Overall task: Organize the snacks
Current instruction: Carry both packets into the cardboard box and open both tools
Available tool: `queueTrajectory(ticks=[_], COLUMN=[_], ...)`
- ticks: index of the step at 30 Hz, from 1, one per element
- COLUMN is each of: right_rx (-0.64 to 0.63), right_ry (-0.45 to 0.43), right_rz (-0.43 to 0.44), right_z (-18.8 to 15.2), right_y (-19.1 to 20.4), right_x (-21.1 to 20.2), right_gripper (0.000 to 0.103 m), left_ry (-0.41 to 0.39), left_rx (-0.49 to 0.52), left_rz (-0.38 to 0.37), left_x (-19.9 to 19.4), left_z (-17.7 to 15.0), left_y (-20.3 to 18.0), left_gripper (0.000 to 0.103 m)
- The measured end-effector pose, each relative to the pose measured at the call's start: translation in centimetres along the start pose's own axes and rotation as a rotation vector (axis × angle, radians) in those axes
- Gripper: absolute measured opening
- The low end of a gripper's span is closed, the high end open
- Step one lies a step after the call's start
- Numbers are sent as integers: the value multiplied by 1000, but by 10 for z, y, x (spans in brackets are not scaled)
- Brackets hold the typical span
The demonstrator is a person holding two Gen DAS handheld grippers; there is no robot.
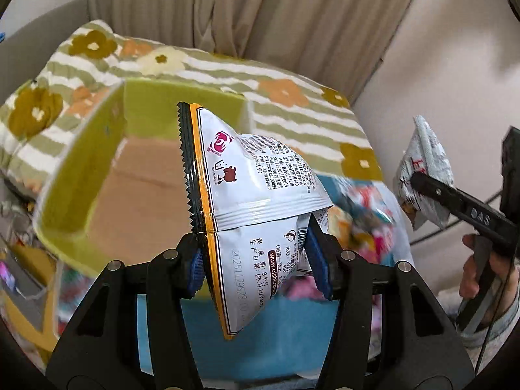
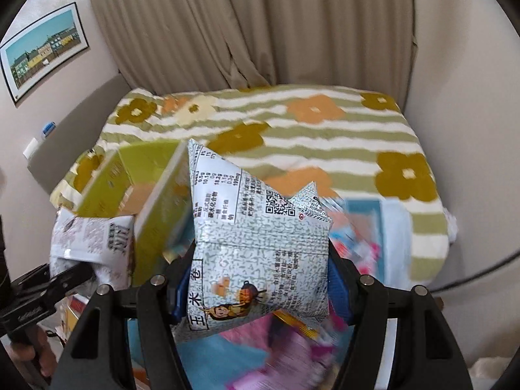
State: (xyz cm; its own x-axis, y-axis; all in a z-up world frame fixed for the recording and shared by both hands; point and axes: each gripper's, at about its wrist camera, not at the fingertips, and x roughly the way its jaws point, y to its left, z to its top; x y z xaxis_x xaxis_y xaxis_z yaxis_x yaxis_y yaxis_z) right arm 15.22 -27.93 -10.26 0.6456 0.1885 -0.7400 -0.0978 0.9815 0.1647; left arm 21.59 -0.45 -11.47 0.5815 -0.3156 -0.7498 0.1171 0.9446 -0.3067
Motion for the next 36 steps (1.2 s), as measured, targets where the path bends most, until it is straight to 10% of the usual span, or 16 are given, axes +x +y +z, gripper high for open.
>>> queueTrajectory(ticks=[15,18,20,36], right_rx=[43,44,48,1], right_ry=[115,134,147,153], right_rz=[-16,-16,-14,90], right_z=[68,69,69,88], right_y=[133,151,159,190], right_x=[115,132,141,169], right_gripper=[63,63,63,63], left_ry=[148,161,157,171], left_rx=[107,120,135,105], left_rz=[8,46,77,133], left_x=[105,120,126,73], left_z=[121,124,126,84], left_y=[138,148,152,164], left_gripper=[49,58,102,102])
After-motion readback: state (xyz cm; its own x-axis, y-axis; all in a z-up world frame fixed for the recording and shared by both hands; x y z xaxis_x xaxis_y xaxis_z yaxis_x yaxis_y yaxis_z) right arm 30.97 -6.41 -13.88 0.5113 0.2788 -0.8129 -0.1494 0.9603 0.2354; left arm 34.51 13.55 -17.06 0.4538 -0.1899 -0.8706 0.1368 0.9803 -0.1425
